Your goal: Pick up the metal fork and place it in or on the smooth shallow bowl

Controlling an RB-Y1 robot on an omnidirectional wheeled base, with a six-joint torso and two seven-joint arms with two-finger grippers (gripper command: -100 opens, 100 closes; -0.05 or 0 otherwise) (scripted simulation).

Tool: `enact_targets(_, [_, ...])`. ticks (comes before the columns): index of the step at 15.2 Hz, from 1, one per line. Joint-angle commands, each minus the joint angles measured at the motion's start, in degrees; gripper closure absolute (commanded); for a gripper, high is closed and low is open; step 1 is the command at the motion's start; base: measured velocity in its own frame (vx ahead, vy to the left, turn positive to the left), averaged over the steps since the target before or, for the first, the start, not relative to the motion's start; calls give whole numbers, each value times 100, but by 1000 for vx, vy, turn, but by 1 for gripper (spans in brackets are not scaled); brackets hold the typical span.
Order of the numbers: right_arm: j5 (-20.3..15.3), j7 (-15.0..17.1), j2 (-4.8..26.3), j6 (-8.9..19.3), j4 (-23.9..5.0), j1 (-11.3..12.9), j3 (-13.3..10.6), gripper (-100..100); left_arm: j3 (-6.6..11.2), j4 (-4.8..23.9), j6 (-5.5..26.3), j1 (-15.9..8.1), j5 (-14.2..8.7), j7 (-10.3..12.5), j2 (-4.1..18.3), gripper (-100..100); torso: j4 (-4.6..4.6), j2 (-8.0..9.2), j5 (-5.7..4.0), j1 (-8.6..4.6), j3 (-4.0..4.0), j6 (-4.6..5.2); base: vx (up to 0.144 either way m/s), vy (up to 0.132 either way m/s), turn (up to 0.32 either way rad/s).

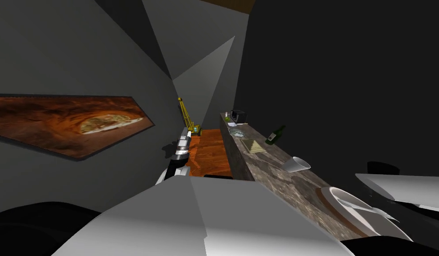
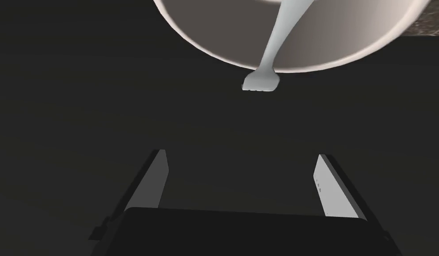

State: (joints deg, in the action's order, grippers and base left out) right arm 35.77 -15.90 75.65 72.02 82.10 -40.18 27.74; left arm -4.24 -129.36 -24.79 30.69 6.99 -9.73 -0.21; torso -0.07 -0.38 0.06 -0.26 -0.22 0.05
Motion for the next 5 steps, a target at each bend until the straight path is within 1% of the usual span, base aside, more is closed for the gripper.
enact_targets(1, [0,0,0,0,0,0,0,-100,0,0,0,0,0,0,0,0,0,0,0,0,0,0,-8,-1,0])
enact_targets(5, [-1,0,-2,2,-1,-1,0,-100,0,0,0,0,0,0,0,0,-3,-11,0,0,-7,-1,0,0,0])
